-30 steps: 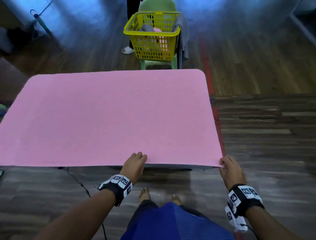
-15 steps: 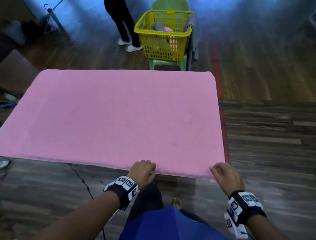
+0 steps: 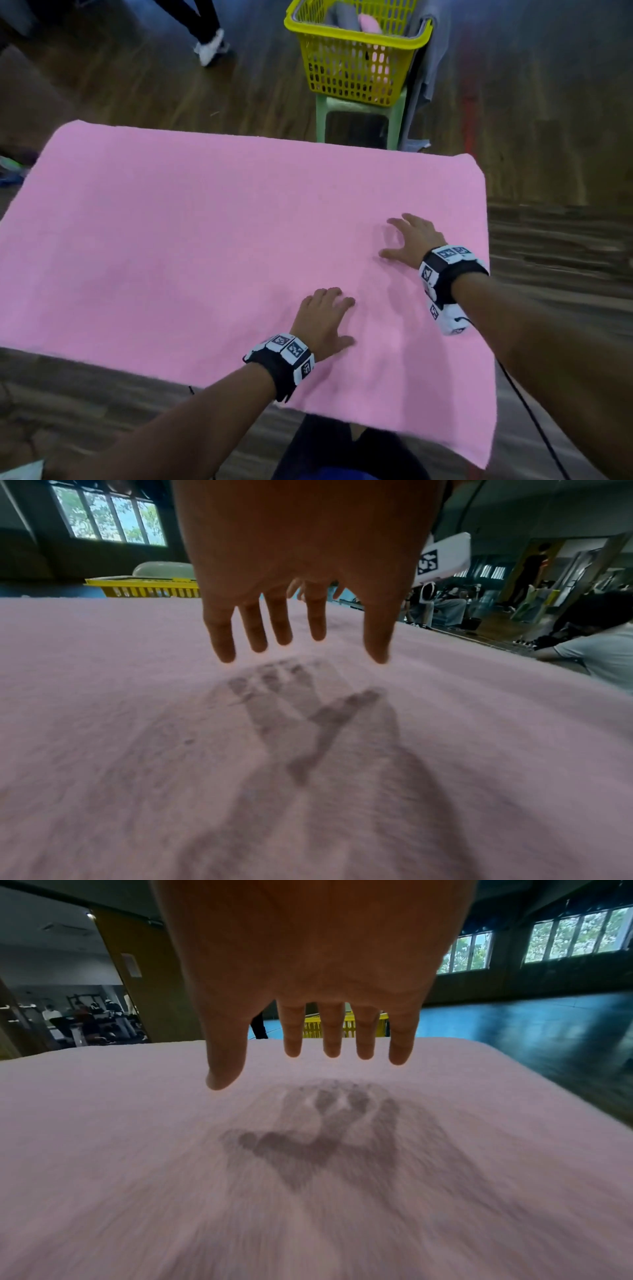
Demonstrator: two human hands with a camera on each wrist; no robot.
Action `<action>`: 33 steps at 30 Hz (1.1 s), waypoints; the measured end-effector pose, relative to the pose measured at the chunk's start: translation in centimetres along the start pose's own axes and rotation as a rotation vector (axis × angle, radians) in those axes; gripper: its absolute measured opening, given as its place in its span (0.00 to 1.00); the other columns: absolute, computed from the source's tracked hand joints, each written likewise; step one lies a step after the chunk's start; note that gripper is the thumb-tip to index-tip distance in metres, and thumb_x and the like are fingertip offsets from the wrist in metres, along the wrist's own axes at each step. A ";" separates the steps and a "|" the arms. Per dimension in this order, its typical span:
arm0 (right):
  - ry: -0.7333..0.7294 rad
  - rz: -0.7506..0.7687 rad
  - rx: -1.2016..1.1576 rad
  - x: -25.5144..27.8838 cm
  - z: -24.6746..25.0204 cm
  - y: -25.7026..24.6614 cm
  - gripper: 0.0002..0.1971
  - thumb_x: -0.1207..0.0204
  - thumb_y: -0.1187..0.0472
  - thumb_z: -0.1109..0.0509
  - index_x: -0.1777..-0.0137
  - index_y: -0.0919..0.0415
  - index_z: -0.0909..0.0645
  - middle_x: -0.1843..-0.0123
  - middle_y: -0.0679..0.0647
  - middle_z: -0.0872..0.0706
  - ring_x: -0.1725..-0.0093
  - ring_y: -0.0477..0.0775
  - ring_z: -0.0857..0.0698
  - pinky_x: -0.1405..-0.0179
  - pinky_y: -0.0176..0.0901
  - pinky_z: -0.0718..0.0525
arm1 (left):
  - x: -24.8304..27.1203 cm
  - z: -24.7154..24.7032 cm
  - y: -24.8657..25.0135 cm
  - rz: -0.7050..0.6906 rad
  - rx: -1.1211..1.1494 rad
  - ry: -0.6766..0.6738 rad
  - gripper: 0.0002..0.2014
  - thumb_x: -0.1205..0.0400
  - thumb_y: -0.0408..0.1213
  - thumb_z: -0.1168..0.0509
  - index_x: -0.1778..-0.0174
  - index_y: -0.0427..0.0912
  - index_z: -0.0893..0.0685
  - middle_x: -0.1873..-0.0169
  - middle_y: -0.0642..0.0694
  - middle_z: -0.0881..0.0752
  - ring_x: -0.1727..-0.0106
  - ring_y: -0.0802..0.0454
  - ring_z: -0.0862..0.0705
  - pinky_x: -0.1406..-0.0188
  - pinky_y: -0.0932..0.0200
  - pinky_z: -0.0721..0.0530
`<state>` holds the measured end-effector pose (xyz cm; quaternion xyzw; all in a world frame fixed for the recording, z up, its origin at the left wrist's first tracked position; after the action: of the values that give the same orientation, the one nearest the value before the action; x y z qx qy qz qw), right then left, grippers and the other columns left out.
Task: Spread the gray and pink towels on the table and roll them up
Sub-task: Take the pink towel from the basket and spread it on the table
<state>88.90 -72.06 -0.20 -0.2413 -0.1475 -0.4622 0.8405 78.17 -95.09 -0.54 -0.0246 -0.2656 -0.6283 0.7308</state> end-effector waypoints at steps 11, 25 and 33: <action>-0.219 0.041 0.034 -5.7 -1.7 -2.7 0.59 0.43 0.32 0.23 0.20 0.32 0.62 0.17 0.42 0.72 0.18 0.61 0.70 0.31 0.86 0.51 | -2.2 -0.6 -1.1 0.061 -0.135 -0.315 0.69 0.40 0.61 0.21 0.23 0.61 0.74 0.25 0.41 0.81 0.28 0.28 0.80 0.33 0.16 0.64; -0.139 -0.027 0.063 -2.1 0.2 8.1 0.58 0.43 0.31 0.23 0.20 0.33 0.58 0.16 0.42 0.64 0.17 0.60 0.62 0.27 0.82 0.51 | -4.3 -3.1 8.5 0.025 -0.153 -0.329 0.68 0.40 0.62 0.22 0.22 0.61 0.73 0.23 0.43 0.77 0.26 0.28 0.78 0.34 0.14 0.60; -0.162 0.148 0.049 -2.8 -1.7 1.4 0.55 0.41 0.30 0.26 0.19 0.34 0.57 0.16 0.42 0.65 0.17 0.60 0.64 0.26 0.80 0.55 | -1.7 -2.6 4.4 0.153 -0.092 -0.334 0.68 0.39 0.64 0.24 0.24 0.62 0.76 0.26 0.45 0.82 0.28 0.29 0.81 0.34 0.15 0.64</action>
<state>88.64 -70.42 -3.32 -0.2676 -0.2079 -0.3740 0.8633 83.12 -93.56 -2.17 -0.1819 -0.3515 -0.5695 0.7204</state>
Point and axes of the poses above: each hand's wrist, its own x-axis away from the middle knuckle, its own z-axis out of the back of the hand, y = z × x, the point moved 3 cm from there along -x, towards the middle knuckle
